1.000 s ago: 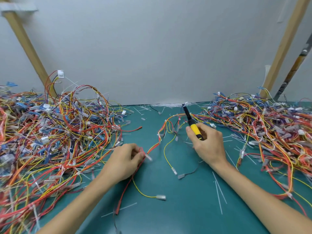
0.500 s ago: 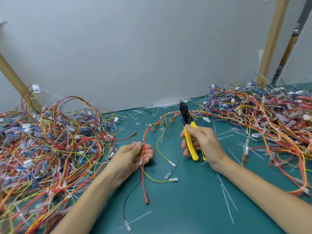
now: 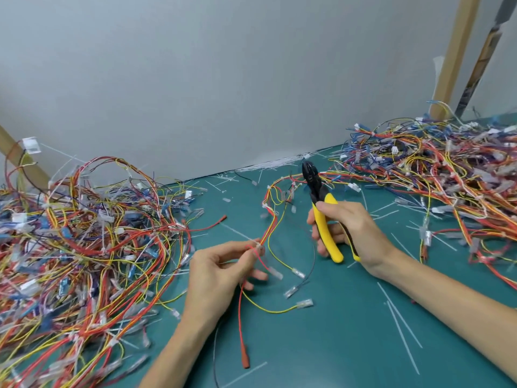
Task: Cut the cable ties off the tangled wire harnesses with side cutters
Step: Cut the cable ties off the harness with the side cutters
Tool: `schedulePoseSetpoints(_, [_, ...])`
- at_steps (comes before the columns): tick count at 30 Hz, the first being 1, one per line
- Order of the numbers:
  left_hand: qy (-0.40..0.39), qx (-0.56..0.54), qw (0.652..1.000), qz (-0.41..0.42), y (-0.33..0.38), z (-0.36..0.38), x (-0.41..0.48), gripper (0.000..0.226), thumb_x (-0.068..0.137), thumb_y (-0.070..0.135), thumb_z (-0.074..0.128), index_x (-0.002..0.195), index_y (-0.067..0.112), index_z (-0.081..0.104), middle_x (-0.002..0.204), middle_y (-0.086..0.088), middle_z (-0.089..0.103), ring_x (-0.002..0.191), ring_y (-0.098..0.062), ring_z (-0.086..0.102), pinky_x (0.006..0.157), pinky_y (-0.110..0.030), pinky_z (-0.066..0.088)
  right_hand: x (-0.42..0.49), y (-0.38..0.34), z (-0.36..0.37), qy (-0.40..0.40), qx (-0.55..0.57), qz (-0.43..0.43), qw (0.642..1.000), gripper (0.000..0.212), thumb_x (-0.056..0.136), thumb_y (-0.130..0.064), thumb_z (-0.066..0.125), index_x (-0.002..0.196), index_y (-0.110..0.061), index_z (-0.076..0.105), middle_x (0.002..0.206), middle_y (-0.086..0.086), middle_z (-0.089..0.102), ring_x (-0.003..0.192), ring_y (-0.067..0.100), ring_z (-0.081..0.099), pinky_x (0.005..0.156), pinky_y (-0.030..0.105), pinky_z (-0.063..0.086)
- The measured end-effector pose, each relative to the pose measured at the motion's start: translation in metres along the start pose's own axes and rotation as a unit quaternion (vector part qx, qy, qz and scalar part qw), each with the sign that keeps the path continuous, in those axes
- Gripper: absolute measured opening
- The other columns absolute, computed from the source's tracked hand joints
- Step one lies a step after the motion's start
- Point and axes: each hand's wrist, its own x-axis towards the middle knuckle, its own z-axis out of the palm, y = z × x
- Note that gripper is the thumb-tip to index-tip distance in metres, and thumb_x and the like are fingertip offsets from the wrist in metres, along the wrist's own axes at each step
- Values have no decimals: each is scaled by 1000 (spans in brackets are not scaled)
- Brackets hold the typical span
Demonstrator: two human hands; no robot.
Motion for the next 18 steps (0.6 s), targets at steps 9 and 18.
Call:
schedulePoseSetpoints(9, [5, 63, 998, 24, -11, -2, 5, 3, 81, 13, 76, 78, 14, 75, 51, 1, 63, 42, -8, 53, 44, -13, 36, -3, -1, 4, -38, -28, -16, 999, 42, 84, -41, 53, 87, 0, 66, 68, 12, 57, 53, 27, 52, 49, 32, 45])
schedulePoseSetpoints(18, [63, 78, 994, 36, -14, -6, 4, 6, 80, 15, 79, 78, 18, 74, 64, 5, 71, 47, -9, 60, 49, -11, 41, -2, 0, 4, -2, -28, -20, 999, 55, 85, -56, 45, 94, -9, 72, 75, 15, 61, 59, 31, 58, 56, 40, 49])
